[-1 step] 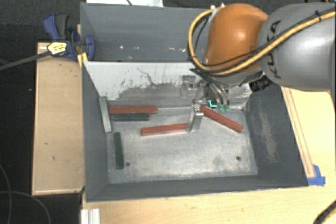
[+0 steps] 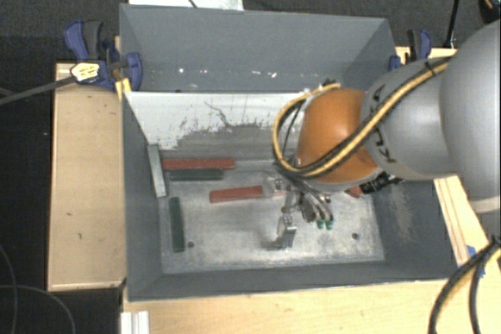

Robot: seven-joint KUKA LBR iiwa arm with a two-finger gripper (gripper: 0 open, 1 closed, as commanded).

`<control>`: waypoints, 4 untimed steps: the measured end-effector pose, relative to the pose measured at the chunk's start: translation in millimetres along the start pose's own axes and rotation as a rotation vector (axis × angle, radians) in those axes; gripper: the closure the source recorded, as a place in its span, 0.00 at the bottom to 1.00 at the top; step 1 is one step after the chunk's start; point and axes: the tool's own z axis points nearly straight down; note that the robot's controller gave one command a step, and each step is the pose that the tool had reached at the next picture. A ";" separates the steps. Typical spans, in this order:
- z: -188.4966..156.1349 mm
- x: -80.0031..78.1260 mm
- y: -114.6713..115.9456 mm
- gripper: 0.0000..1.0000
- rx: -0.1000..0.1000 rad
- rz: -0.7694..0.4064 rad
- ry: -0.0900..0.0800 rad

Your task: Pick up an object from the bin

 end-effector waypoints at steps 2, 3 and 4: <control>5.2 -59.2 48.8 1.00 -0.001 -0.065 -0.011; -148.8 1.5 55.9 1.00 -0.001 -0.184 -0.018; -144.2 2.0 55.7 1.00 -0.001 -0.181 -0.011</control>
Offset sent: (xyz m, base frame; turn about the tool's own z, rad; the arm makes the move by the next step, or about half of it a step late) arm 0.0560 0.0513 -0.0066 -0.0671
